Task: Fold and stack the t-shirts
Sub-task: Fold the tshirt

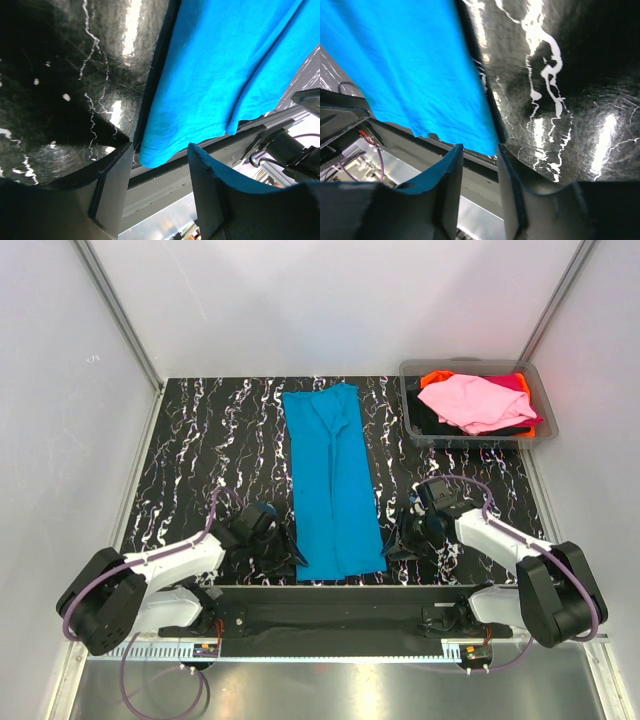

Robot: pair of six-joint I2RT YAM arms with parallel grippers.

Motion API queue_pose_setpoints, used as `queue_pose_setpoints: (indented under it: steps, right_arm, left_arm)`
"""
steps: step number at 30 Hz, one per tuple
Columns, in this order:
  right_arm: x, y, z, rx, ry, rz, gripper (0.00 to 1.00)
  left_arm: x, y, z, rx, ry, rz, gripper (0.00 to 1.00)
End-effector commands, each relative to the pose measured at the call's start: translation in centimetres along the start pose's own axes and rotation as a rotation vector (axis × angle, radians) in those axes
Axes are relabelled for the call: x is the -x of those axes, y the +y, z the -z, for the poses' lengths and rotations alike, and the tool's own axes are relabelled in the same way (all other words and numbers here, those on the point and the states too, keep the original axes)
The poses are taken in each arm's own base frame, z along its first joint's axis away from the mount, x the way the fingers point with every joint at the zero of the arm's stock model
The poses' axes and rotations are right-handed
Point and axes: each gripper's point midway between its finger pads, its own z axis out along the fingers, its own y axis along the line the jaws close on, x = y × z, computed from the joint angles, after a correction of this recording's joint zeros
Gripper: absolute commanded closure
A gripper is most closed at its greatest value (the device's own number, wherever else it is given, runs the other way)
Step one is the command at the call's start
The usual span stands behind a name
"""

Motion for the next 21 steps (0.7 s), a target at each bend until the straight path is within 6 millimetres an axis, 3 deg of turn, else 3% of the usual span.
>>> queue_pose_setpoints:
  steps: [1,11,21]
  right_arm:
    - [0.3,1.0,-0.4,0.054,-0.002,-0.033,0.62]
    - [-0.6,-0.4,-1.6,0.033,0.025,-0.080,0.60]
    - [-1.5,-0.6,-2.3,0.065,0.059,-0.114,0.60]
  left_arm:
    - [-0.9,3.4,-0.7,0.099,0.002,0.036,0.45]
    - [-2.0,4.5,-0.8,0.118,0.042,0.053,0.45]
    - [-2.8,5.1,-0.8,0.119,0.069,0.077,0.45]
